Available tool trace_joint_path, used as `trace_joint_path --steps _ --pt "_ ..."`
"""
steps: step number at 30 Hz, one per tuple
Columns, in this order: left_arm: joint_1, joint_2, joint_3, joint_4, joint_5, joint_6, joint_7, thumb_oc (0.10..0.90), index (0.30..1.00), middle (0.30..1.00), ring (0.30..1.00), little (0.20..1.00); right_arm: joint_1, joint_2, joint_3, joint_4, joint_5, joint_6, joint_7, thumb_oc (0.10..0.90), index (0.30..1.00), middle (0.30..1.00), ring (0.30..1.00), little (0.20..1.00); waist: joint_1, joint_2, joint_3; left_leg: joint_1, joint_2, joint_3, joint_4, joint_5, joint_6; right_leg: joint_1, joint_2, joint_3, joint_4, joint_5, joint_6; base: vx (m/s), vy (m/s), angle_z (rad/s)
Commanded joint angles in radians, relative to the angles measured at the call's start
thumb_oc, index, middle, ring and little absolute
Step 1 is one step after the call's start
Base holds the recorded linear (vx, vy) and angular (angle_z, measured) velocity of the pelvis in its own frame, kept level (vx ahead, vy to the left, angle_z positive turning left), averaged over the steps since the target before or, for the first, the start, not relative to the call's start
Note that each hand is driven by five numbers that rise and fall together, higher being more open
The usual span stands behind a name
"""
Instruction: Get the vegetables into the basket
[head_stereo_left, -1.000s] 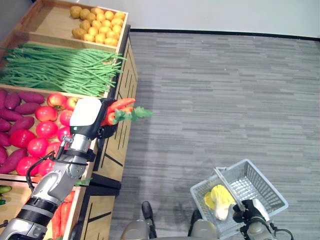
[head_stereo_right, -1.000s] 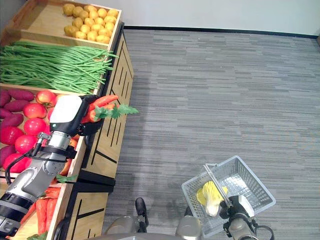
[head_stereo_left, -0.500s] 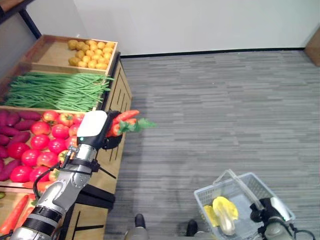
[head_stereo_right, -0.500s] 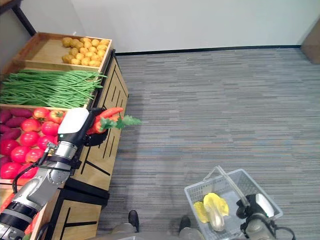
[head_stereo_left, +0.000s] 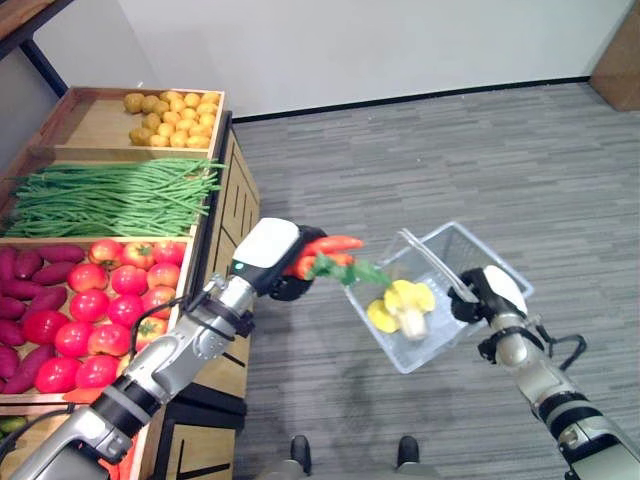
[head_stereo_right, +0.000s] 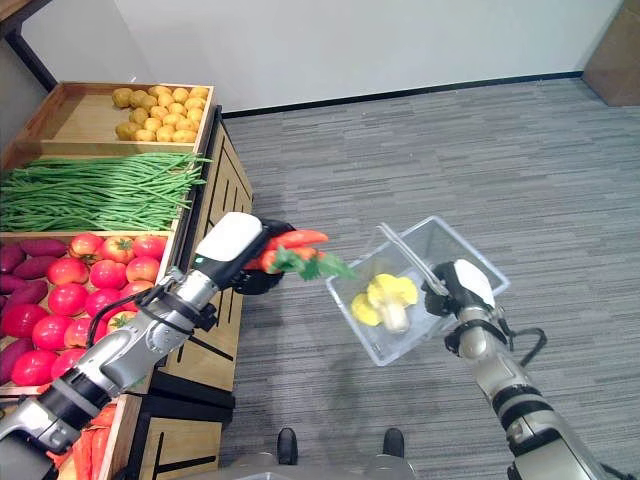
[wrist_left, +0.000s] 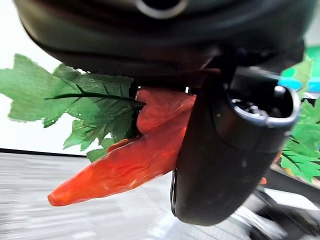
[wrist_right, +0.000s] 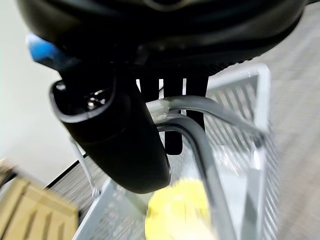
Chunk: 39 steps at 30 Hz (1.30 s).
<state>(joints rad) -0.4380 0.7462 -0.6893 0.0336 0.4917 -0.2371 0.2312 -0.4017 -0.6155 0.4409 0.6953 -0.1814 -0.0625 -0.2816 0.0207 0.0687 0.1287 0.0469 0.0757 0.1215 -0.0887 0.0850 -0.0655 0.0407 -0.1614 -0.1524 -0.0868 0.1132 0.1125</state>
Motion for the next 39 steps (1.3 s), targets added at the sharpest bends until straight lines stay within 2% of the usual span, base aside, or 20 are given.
trace_joint_path --steps 1,3,8,15,20,24,33,34,35,39 --pt "-0.106 0.001 0.026 -0.020 -0.058 -0.063 0.021 0.400 0.300 0.300 0.300 0.300 -0.188 -0.012 -0.033 -0.011 0.015 -0.105 -0.103 0.400 0.300 0.300 0.300 0.300 0.010 -0.063 -0.076 0.002 0.003 -0.020 0.001 -0.053 -0.006 0.017 -0.018 -0.024 0.006 -0.048 0.046 0.00 0.000 0.00" --pt "-0.142 -0.004 -0.025 -0.003 -0.046 -0.065 0.011 0.400 0.300 0.300 0.300 0.300 -0.243 0.036 0.002 0.003 0.032 -0.110 -0.114 0.400 0.300 0.300 0.300 0.300 0.012 -0.062 -0.082 0.003 0.005 -0.018 0.001 -0.052 -0.007 0.021 -0.018 -0.025 0.003 -0.047 0.046 0.00 0.000 0.00" --pt "-0.156 -0.021 -0.061 0.040 -0.003 -0.064 0.014 0.400 0.300 0.300 0.300 0.300 -0.270 0.086 0.013 -0.063 0.068 -0.126 -0.111 0.400 0.300 0.300 0.300 0.300 0.013 -0.059 -0.083 0.003 0.007 -0.019 0.001 -0.051 -0.009 0.022 -0.016 -0.026 0.000 -0.045 0.046 0.00 0.000 0.00" --pt "-0.131 -0.042 -0.066 0.162 0.116 -0.034 0.017 0.400 0.300 0.300 0.300 0.300 -0.208 0.143 -0.006 -0.310 0.204 -0.179 -0.056 0.400 0.300 0.300 0.300 0.300 -0.002 -0.057 -0.092 0.013 0.013 -0.009 0.001 -0.054 -0.012 0.027 -0.016 -0.020 0.000 -0.047 0.049 0.00 0.001 -0.01" --pt "-0.118 -0.052 -0.064 0.273 0.246 -0.005 0.036 0.400 0.300 0.300 0.300 0.300 -0.145 0.137 -0.012 -0.478 0.243 -0.209 -0.012 0.400 0.300 0.300 0.300 0.300 -0.014 -0.062 -0.098 0.019 0.016 0.011 0.001 -0.058 -0.013 0.024 -0.017 -0.011 0.000 -0.044 0.053 0.00 0.009 -0.06" --pt "-0.097 -0.060 -0.030 0.335 0.282 0.022 0.046 0.400 0.300 0.300 0.300 0.300 -0.109 0.121 -0.010 -0.567 0.249 -0.214 0.023 0.400 0.300 0.300 0.300 0.300 -0.019 -0.063 -0.101 0.026 0.018 0.021 0.001 -0.060 -0.014 0.024 -0.017 -0.004 0.000 -0.044 0.055 0.01 0.004 -0.10" --pt "-0.091 -0.064 0.045 0.575 0.380 0.133 0.086 0.400 0.300 0.300 0.300 0.300 -0.001 0.089 0.011 -0.754 0.337 -0.236 0.125 0.400 0.300 0.300 0.300 0.300 -0.041 -0.060 -0.103 0.030 0.027 0.045 0.001 -0.058 -0.021 0.016 -0.014 0.009 0.000 -0.042 0.054 -0.01 0.003 -0.09" --pt "-0.078 -0.071 0.065 0.599 0.382 0.146 0.092 0.600 0.580 0.580 0.580 0.580 0.017 0.088 0.009 -0.774 0.347 -0.239 0.134 0.400 0.300 0.300 0.300 0.300 -0.043 -0.061 -0.101 0.031 0.028 0.049 0.001 -0.057 -0.021 0.014 -0.014 0.011 0.000 -0.041 0.054 -0.01 -0.004 -0.06" --pt "-0.077 -0.072 0.065 0.600 0.383 0.145 0.093 0.900 1.000 1.000 1.000 1.000 0.018 0.087 0.009 -0.776 0.347 -0.238 0.135 0.400 0.300 0.300 0.300 0.300 -0.043 -0.060 -0.101 0.031 0.029 0.049 0.001 -0.058 -0.021 0.014 -0.014 0.011 0.000 -0.041 0.054 -0.01 -0.004 -0.06" --pt "-0.041 -0.084 0.087 0.622 0.401 0.160 0.095 0.900 1.000 1.000 1.000 1.000 0.052 0.087 -0.004 -0.786 0.360 -0.239 0.142 0.400 0.300 0.300 0.300 0.300 -0.044 -0.062 -0.100 0.033 0.030 0.055 0.001 -0.057 -0.021 0.013 -0.013 0.014 0.000 -0.040 0.053 -0.01 -0.002 -0.05"
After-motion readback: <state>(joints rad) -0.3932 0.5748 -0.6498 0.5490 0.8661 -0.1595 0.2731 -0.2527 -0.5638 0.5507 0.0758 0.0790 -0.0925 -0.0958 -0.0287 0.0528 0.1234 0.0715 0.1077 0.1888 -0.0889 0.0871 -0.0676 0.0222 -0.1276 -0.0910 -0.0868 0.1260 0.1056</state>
